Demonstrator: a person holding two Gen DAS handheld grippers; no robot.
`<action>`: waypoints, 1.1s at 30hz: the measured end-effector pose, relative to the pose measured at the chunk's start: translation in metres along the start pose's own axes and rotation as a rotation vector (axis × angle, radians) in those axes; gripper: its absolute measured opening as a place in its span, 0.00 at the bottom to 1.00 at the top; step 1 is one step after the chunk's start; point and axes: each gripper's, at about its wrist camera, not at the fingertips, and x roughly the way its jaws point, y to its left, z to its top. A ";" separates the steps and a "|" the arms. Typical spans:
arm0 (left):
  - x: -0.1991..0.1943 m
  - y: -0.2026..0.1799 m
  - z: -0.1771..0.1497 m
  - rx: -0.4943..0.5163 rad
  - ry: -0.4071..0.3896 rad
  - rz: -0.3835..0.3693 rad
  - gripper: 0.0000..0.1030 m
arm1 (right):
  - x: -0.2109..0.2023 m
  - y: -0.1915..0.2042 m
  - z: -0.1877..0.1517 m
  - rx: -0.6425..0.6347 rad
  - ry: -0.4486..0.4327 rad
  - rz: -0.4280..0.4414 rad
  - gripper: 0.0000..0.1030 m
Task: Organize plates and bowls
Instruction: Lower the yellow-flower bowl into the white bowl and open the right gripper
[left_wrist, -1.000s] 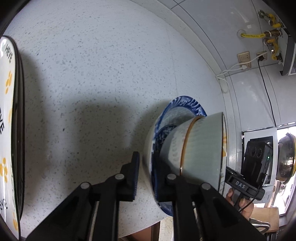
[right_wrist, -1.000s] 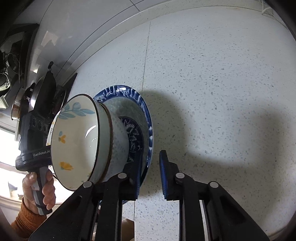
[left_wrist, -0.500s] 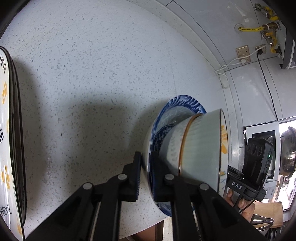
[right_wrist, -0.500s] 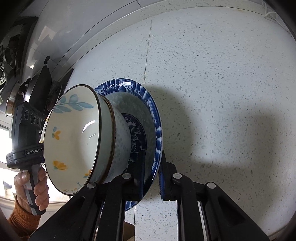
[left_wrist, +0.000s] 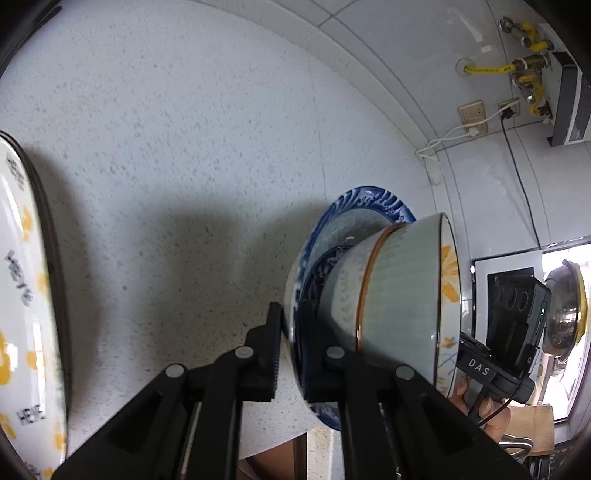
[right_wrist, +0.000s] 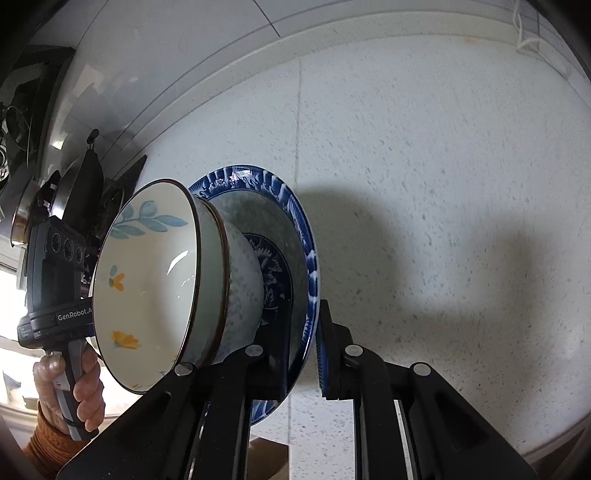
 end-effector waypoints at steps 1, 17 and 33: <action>-0.009 0.001 0.002 -0.001 -0.011 0.002 0.06 | -0.003 0.008 0.005 -0.011 -0.002 0.000 0.12; -0.199 0.124 -0.009 -0.157 -0.239 0.161 0.06 | 0.063 0.197 0.025 -0.267 0.065 0.189 0.12; -0.189 0.213 -0.025 -0.281 -0.236 0.157 0.08 | 0.144 0.237 -0.001 -0.298 0.232 0.173 0.13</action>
